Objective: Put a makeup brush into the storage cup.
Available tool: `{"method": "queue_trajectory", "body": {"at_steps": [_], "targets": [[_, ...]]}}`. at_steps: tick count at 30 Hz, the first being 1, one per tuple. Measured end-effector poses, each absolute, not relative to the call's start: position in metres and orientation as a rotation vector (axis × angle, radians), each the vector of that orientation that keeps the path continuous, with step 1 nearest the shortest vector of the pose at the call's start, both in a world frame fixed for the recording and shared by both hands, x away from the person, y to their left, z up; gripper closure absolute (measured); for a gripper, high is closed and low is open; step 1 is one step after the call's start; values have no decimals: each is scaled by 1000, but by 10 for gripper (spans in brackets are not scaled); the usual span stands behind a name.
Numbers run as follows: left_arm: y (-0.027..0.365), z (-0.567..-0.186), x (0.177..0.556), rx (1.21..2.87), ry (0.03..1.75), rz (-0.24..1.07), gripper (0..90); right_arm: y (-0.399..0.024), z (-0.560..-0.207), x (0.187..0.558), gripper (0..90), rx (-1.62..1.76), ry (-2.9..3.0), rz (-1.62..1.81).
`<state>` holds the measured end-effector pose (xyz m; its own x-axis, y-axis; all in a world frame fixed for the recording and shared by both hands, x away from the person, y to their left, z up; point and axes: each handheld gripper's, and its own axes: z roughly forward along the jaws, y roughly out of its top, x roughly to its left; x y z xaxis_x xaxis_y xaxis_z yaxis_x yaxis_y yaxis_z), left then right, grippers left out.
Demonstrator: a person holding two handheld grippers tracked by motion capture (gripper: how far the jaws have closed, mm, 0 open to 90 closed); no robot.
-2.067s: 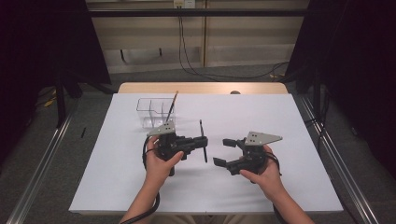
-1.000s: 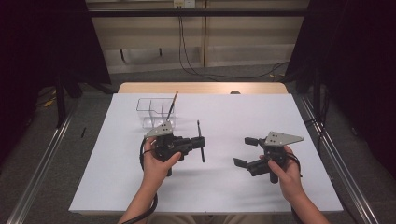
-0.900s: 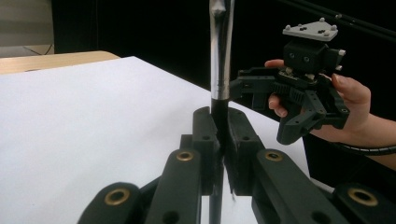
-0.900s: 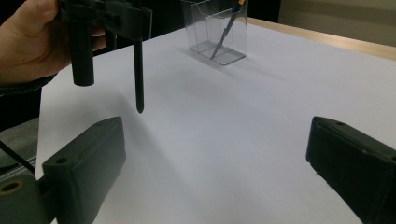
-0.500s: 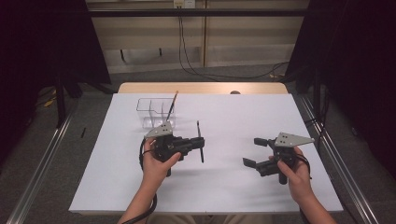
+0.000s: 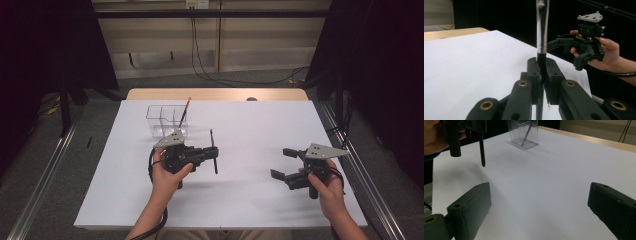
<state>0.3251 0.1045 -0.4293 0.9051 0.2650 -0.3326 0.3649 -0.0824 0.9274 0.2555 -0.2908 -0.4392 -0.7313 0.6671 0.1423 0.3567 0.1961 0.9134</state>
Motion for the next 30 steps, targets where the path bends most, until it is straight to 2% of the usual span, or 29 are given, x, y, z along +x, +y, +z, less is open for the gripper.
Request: {"method": "queue_trajectory", "body": {"at_steps": [30], "targets": [[111, -427, 325, 1691, 487, -69, 839, -319, -448, 245, 52, 1010, 2155, 1520]]}}
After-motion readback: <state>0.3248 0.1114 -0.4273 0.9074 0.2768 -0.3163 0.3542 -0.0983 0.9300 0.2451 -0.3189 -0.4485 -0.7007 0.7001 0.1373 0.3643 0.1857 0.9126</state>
